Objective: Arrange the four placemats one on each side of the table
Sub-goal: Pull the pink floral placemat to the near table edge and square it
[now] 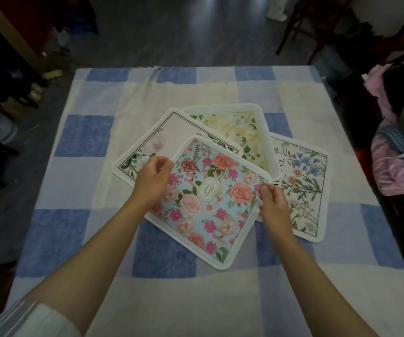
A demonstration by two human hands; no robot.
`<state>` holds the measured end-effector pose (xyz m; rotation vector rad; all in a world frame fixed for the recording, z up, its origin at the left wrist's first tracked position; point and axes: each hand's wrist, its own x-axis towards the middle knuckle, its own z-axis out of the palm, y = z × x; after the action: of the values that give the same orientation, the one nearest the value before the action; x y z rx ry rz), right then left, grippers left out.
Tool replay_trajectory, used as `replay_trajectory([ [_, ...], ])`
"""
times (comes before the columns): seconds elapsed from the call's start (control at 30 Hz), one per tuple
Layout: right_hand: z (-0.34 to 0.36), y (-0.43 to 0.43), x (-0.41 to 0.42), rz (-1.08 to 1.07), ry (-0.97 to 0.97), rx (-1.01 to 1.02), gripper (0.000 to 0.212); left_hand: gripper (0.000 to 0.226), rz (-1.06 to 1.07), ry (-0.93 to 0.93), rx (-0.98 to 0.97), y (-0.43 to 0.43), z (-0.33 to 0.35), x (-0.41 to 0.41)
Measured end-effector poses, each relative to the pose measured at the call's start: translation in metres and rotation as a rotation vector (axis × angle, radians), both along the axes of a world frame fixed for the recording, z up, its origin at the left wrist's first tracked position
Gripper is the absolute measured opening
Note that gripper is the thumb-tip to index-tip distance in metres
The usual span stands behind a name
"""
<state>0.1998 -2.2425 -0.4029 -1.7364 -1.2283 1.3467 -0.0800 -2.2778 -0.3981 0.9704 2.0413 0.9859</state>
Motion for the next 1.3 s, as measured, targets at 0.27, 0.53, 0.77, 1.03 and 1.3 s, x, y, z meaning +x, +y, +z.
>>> replay_trajectory([
  [0.27, -0.034, 0.000, -0.004, 0.115, -0.356, 0.055, 0.037, 0.056, -0.141, 0.329, -0.267, 0.022, -0.040, -0.020],
  [0.53, -0.034, 0.015, 0.001, 0.023, -0.400, 0.001, 0.044, 0.030, -0.119, 0.430, -0.269, 0.020, -0.046, -0.011],
  [0.77, -0.043, 0.021, 0.004, 0.079, -0.569, 0.088, 0.014, 0.023, -0.033, 0.455, -0.052, 0.008, -0.036, -0.015],
  [1.03, -0.027, 0.005, 0.016, 0.095, -0.622, 0.148, 0.022, 0.023, -0.132, 0.543, 0.103, -0.008, -0.016, -0.011],
  [1.3, -0.019, -0.057, 0.057, 0.009, -0.608, 0.090, 0.021, 0.023, -0.251, 0.559, 0.186, -0.032, 0.006, 0.021],
])
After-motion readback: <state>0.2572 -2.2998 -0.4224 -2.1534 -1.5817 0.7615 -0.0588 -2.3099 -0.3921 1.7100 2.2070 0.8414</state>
